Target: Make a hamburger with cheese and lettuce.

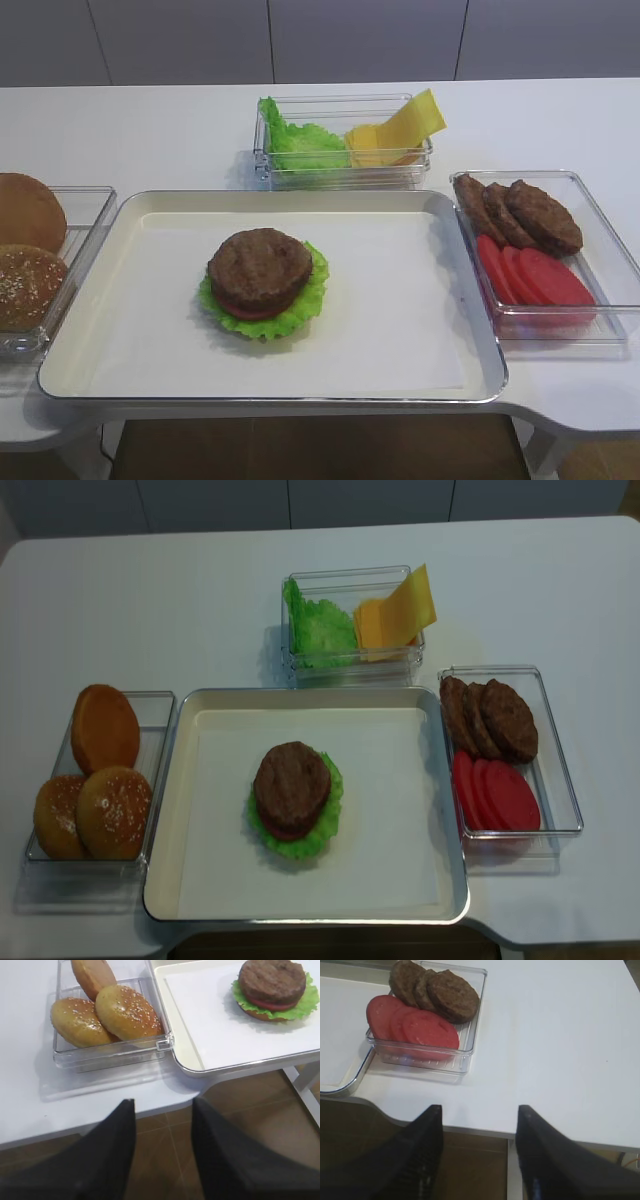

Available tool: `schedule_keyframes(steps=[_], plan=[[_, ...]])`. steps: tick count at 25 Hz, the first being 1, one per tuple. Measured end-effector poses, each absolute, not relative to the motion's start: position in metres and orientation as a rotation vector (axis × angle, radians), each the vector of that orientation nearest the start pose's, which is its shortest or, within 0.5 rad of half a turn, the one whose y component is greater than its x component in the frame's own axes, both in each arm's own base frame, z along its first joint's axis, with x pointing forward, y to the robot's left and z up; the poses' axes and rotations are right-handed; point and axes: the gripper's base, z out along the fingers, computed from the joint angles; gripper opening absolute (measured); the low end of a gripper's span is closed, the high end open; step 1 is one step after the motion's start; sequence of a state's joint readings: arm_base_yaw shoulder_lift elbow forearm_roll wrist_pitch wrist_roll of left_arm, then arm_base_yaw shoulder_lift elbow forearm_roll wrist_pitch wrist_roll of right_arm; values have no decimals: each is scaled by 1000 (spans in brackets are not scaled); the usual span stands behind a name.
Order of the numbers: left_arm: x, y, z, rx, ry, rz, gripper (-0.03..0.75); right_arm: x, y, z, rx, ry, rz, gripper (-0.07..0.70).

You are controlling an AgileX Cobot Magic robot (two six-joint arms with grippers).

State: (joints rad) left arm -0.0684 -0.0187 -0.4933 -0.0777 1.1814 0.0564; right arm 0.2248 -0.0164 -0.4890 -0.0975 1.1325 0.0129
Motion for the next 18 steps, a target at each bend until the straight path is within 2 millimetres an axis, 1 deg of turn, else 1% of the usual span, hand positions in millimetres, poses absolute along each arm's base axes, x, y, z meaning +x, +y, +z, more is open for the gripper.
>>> schedule_keyframes(steps=[18], plan=[[-13,-6,266,144,2147,-102,283,-7,-10,269,-214,2096,25,372]])
